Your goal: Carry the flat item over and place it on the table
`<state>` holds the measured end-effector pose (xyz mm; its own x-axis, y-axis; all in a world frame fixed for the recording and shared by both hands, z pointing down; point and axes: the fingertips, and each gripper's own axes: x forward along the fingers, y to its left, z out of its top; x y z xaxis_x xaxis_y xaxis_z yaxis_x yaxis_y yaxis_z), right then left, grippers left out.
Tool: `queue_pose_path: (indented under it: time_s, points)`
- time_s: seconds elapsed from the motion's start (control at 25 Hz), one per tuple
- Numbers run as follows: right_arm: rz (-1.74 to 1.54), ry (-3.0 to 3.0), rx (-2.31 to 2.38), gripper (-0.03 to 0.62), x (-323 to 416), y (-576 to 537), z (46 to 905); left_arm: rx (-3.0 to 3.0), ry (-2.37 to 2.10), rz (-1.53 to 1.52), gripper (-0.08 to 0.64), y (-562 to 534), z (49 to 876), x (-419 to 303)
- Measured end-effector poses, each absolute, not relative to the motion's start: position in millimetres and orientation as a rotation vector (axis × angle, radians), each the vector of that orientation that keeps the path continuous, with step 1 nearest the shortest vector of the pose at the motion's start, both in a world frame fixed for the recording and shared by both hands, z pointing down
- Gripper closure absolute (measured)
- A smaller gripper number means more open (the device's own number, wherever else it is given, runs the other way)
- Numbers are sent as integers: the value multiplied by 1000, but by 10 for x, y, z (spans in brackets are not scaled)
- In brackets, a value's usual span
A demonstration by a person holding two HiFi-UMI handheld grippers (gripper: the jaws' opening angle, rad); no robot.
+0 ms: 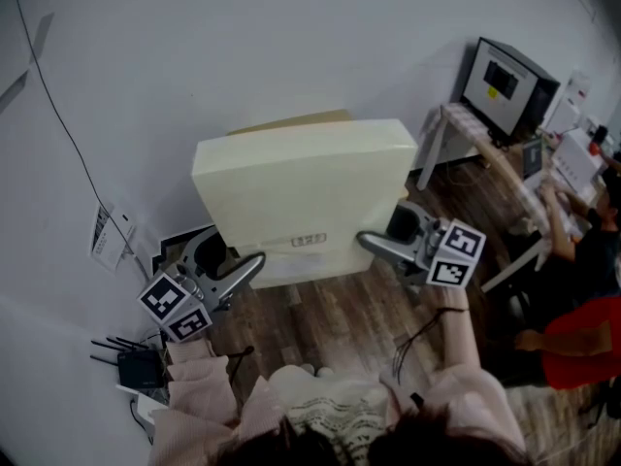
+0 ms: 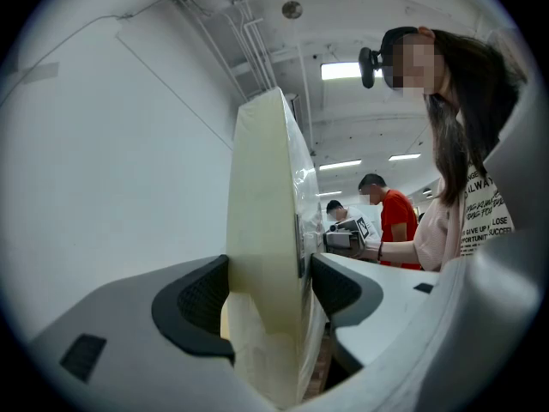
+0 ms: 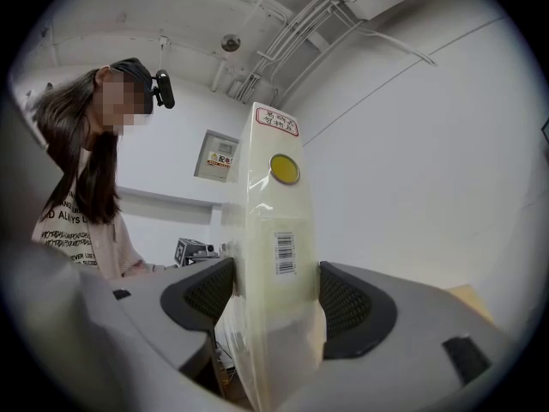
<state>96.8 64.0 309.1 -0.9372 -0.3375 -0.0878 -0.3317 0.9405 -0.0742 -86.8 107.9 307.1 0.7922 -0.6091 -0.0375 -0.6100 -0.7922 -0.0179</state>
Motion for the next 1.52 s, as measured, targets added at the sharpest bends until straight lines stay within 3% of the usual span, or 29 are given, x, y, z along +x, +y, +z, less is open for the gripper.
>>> queue_pose_path:
  time_s: [0.68, 1.52]
  points:
    - [-66, 3005, -453, 273, 921, 251, 3165, -2938, 1095, 41, 258, 785, 3180, -897]
    - [-105, 3023, -483, 273, 538, -1065, 3374, -2980, 1084, 22, 258, -570, 3386, -1279]
